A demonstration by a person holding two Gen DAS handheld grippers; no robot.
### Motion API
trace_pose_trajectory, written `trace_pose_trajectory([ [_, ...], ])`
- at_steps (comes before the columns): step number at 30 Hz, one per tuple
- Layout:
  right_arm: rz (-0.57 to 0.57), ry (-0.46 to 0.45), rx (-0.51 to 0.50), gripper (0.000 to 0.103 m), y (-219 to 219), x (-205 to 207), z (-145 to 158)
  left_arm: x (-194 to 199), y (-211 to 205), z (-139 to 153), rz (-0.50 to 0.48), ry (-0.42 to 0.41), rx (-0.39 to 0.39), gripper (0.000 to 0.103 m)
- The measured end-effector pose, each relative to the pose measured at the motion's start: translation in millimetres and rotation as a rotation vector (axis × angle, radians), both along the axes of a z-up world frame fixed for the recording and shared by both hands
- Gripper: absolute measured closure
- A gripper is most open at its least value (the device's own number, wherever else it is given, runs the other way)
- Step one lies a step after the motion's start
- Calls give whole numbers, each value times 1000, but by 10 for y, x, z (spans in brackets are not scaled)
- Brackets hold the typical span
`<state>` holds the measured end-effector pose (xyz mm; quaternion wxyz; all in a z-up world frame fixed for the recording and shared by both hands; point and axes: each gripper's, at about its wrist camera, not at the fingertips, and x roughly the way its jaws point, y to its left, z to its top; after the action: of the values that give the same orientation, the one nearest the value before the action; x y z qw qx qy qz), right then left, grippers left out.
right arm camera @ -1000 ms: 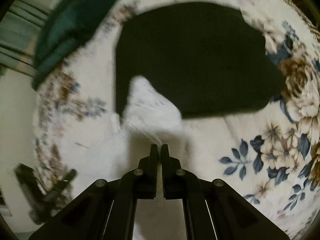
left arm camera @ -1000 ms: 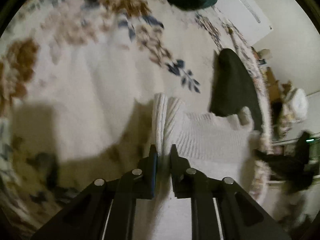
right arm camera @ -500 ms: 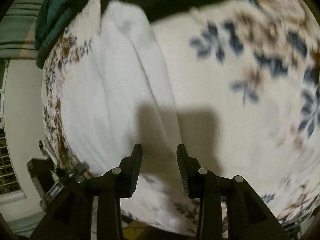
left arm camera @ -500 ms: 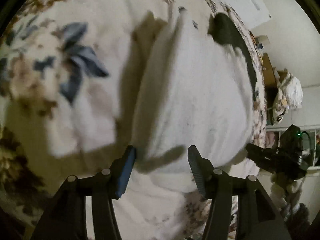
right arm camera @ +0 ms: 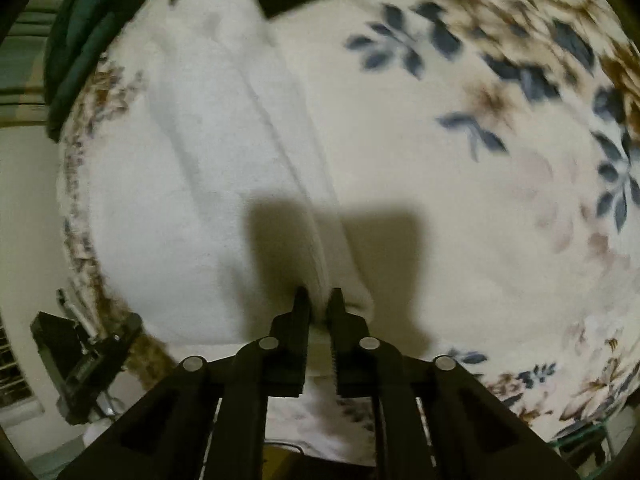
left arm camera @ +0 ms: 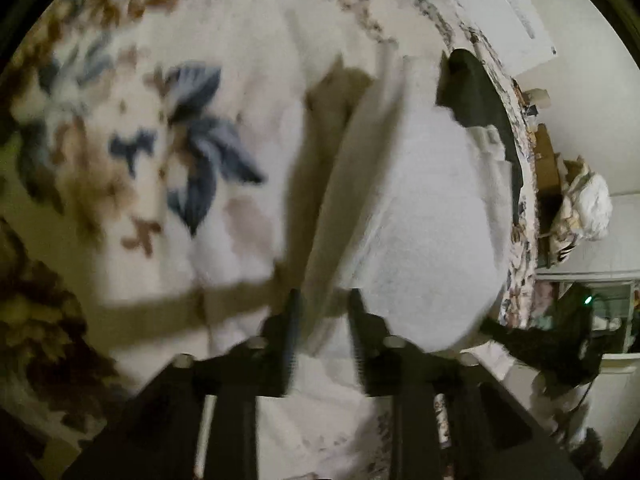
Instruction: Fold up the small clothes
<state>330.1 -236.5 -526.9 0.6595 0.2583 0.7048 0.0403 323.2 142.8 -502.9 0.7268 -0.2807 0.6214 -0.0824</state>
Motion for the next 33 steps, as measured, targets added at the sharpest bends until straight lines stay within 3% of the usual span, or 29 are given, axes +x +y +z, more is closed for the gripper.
trace_pose_trajectory([
  [1, 8, -18, -8, 85, -3, 65, 86, 35, -23, 92, 0, -28, 11, 56],
  [3, 6, -87, -12, 71, -30, 226, 280, 199, -95, 237, 0, -98, 50, 44],
  [4, 8, -125, -10, 62, -40, 338, 360, 290, -128, 259, -5, -124, 68, 44],
  [7, 22, -182, -26, 61, 1, 761, 443, 719, -269, 177, -40, -163, 115, 44],
  [11, 59, -197, -52, 61, 132, 1323, 340, 1264, -509, 4, -124, -164, 196, 45],
  [13, 81, -194, -45, 61, 161, 1484, 270, 1439, -621, -87, -172, -158, 175, 53],
  [14, 90, -186, -53, 63, 172, 1529, 241, 1456, -615, -88, -177, -148, 173, 66],
  [15, 89, -185, -66, 70, 146, 1555, 205, 1470, -641, -89, -193, -143, 178, 95],
  [16, 81, -189, -73, 88, 143, 1571, 197, 1471, -673, -41, -202, -152, 179, 95],
  [17, 76, -188, -68, 95, 134, 1562, 207, 1443, -669, 49, -192, -178, 153, 95],
  [21, 9, -214, -33, 98, 19, 1495, 351, 1293, -560, 427, -114, -258, -18, 95],
  [22, -2, -223, -25, 98, -9, 1467, 403, 1268, -495, 471, -85, -264, -91, 95],
  [25, -52, -266, -4, 98, -115, 1394, 620, 1350, -320, 335, 10, -231, -245, 95],
  [28, -65, -295, -2, 98, -216, 1410, 727, 1500, -145, -56, 74, -131, -252, 91],
  [30, -47, -259, 2, 98, -217, 1479, 631, 1558, -72, -310, 91, -31, -251, 88],
  [33, 15, -184, 46, 96, -140, 1588, 439, 1558, -97, -230, 53, -28, -163, 74],
])
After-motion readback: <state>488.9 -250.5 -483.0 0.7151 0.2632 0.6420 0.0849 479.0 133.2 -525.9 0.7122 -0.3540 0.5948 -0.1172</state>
